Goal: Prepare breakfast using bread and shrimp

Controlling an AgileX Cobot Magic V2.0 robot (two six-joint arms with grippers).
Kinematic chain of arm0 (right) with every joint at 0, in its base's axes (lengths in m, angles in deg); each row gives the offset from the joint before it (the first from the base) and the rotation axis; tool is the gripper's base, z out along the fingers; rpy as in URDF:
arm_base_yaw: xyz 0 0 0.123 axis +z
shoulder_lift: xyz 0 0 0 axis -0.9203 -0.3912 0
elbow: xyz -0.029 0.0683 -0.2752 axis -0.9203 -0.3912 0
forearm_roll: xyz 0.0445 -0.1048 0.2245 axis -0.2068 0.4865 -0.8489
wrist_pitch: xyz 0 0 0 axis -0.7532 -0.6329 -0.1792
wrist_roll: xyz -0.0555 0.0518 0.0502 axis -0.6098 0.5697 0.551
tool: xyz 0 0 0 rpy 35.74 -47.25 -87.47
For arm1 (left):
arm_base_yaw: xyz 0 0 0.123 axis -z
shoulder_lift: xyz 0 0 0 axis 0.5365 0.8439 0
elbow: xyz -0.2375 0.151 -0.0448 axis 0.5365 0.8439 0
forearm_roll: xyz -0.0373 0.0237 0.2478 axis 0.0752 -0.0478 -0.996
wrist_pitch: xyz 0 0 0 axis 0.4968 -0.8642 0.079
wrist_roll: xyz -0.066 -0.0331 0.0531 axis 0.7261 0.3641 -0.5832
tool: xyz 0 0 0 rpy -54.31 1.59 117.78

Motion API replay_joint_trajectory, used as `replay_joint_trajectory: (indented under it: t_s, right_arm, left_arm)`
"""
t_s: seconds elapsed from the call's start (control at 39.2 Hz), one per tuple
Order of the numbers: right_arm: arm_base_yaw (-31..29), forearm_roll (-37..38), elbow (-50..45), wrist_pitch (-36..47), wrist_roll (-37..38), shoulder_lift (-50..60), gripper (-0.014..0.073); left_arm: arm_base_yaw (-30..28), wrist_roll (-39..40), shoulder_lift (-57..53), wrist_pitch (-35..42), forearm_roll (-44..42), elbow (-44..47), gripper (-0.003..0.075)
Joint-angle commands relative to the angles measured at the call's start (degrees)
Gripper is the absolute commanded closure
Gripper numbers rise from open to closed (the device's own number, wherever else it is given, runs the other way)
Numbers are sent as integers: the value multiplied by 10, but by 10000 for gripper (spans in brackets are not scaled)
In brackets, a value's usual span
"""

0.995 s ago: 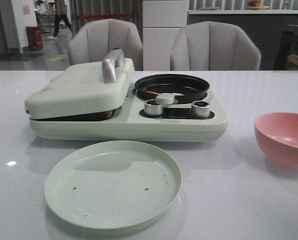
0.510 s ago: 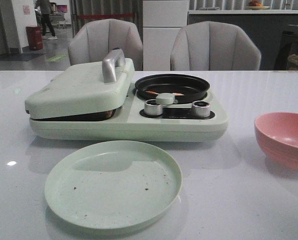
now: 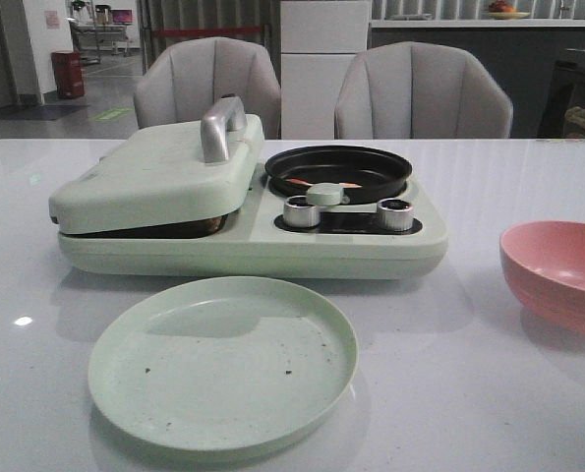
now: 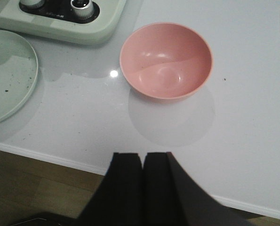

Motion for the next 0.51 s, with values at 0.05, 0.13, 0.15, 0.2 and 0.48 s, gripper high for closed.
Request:
replay_joint_trajectory:
  t_s: [0.05,0.13,0.15,0.2,0.48]
  right_arm:
    - [-22,1,-25,74,-5,42,578]
    - [-43,2,-70,146,-5,79,578]
    - [-50,2,-89,168,-5,95,578]
    - [-61,2,-124,218,-5,122,578]
    - [-93,2,-307,450,-5,261,578]
  left_arm:
    - [3,2,-12,49,0,4,620]
    - [3,2,-12,49,0,4,620]
    - [3,2,-12,49,0,4,620]
    - [3,2,-12,49,0,4,620]
    - [3,2,-12,49,0,4,620]
